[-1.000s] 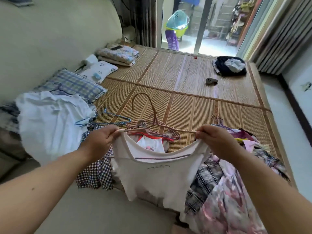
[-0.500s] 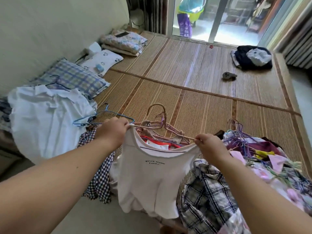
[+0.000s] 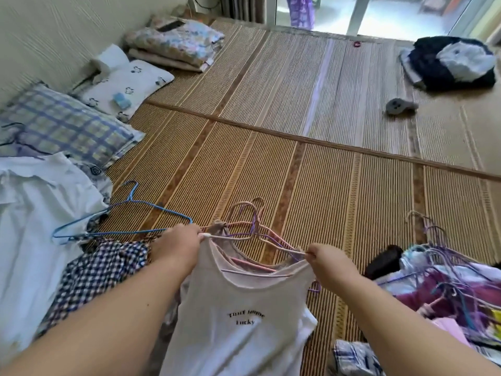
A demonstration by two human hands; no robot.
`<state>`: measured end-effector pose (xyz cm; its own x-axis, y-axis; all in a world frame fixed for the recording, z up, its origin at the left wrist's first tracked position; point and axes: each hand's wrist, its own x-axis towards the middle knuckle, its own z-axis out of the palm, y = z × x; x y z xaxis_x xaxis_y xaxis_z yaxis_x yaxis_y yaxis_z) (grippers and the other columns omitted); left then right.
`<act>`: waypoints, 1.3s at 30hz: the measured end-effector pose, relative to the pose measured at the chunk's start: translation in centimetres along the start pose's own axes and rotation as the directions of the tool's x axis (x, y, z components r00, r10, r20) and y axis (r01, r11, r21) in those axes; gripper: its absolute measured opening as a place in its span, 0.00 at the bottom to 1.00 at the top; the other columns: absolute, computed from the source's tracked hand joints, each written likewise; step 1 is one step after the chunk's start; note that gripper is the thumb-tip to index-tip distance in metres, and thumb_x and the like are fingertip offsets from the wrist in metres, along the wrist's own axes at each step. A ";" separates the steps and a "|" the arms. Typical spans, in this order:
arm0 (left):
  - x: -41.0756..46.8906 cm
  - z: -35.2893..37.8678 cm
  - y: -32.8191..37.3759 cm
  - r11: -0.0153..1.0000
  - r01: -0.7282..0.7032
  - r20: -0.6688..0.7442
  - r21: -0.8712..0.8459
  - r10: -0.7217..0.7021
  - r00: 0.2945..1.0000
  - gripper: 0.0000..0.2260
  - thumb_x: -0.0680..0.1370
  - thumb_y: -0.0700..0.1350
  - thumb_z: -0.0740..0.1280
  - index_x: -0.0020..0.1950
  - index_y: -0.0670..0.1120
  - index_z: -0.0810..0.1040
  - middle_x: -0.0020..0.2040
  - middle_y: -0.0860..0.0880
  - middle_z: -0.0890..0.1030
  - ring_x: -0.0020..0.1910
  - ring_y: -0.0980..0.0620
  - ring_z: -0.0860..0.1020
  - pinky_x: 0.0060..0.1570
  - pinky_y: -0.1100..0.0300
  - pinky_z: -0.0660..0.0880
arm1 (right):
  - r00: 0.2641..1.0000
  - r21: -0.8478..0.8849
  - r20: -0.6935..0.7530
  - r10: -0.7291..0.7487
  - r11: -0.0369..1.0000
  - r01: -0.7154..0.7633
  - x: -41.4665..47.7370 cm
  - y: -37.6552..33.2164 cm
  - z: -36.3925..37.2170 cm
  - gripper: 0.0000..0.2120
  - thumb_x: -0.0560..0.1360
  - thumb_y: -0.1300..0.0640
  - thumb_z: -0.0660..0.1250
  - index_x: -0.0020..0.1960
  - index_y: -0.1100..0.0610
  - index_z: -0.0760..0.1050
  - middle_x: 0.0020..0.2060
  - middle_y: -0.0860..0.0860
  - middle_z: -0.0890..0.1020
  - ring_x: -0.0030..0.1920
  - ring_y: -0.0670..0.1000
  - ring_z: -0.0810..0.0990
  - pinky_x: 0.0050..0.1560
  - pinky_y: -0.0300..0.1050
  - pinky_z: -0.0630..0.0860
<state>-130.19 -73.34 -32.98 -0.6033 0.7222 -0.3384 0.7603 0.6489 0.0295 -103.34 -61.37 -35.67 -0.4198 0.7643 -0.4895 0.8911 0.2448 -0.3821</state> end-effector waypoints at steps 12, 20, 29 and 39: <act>2.5 5.3 3.4 0.984 -0.129 0.013 -0.126 0.131 0.991 0.22 0.79 0.56 0.60 0.72 0.55 0.64 0.73 0.50 0.64 0.71 0.48 0.63 0.65 0.46 0.63 | 1.000 0.193 -0.020 0.022 0.981 -0.018 4.8 0.9 3.8 0.25 0.79 0.52 0.59 0.74 0.51 0.58 0.69 0.51 0.71 0.68 0.52 0.70 0.65 0.47 0.68; -7.0 4.3 5.5 0.959 -0.242 0.107 -0.151 0.259 0.960 0.33 0.77 0.60 0.59 0.77 0.54 0.49 0.79 0.52 0.47 0.77 0.51 0.48 0.72 0.47 0.53 | 0.975 -0.067 -0.123 -0.184 0.982 0.177 -4.5 1.9 3.2 0.37 0.77 0.47 0.62 0.77 0.46 0.43 0.77 0.48 0.50 0.76 0.51 0.48 0.74 0.48 0.51; -23.3 2.1 7.4 0.848 -0.514 0.097 -0.130 0.527 0.844 0.30 0.76 0.56 0.61 0.76 0.56 0.54 0.77 0.50 0.53 0.75 0.48 0.52 0.72 0.45 0.56 | 0.972 -0.075 -0.222 -0.079 0.995 0.064 -23.9 4.9 2.8 0.34 0.76 0.47 0.62 0.77 0.47 0.50 0.76 0.51 0.52 0.76 0.52 0.50 0.73 0.54 0.56; -36.7 5.7 15.6 0.663 -0.745 0.204 -0.074 0.742 0.639 0.30 0.77 0.58 0.62 0.76 0.59 0.55 0.78 0.49 0.53 0.75 0.48 0.51 0.73 0.51 0.53 | 0.928 0.063 -0.300 0.222 0.975 -0.213 -39.6 17.5 4.4 0.33 0.77 0.47 0.60 0.76 0.44 0.46 0.76 0.49 0.50 0.75 0.53 0.49 0.73 0.54 0.51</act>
<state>-94.78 -91.10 -25.45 0.2275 0.8938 -0.3864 0.9355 -0.0904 0.3416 -71.92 -90.01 -26.42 -0.1401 0.9424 -0.3036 0.9474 0.0384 -0.3178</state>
